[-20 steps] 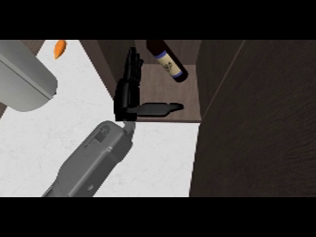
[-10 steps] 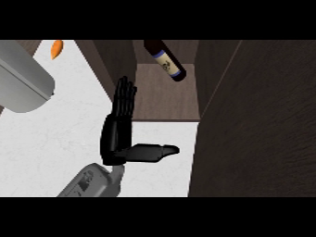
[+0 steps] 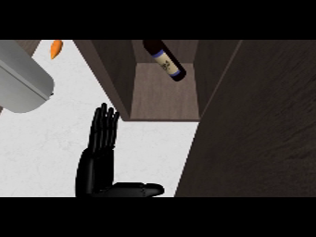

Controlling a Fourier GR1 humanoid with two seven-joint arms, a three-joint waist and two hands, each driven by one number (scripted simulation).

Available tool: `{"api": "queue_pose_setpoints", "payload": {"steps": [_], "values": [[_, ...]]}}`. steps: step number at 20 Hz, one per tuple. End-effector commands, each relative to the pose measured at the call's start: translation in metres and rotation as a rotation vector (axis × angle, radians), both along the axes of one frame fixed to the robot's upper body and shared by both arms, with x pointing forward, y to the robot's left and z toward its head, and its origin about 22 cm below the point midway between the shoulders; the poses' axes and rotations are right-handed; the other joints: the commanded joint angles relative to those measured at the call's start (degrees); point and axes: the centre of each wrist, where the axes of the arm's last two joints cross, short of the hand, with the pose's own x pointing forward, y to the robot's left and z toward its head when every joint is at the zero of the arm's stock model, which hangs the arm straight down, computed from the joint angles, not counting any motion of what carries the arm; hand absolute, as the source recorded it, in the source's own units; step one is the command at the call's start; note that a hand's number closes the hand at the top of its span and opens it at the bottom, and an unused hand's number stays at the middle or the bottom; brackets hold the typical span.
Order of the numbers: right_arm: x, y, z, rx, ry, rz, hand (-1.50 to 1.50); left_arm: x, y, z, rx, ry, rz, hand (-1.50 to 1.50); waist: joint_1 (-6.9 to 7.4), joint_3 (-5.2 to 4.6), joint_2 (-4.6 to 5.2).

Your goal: Pick up the wine, place it into the cabinet and close the cabinet

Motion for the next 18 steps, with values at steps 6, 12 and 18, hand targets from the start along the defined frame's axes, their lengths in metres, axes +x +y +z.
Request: {"api": "queue_pose_setpoints", "payload": {"steps": [6,12,18], "values": [[-0.039,0.015,0.028,0.019,-0.005,0.300,1.50,-0.038,0.044,0.003,0.021,0.004,0.027,-1.50,-0.06,-0.08,0.04],[-0.035,0.037,0.032,0.019,-0.039,0.327,1.50,-0.052,0.082,0.022,0.036,-0.006,0.037,-1.50,0.58,-0.21,-0.12],[-0.027,0.068,0.028,0.045,0.039,0.370,1.50,-0.069,0.110,0.023,0.035,-0.004,0.056,-1.50,1.30,-0.32,-0.39]]}}
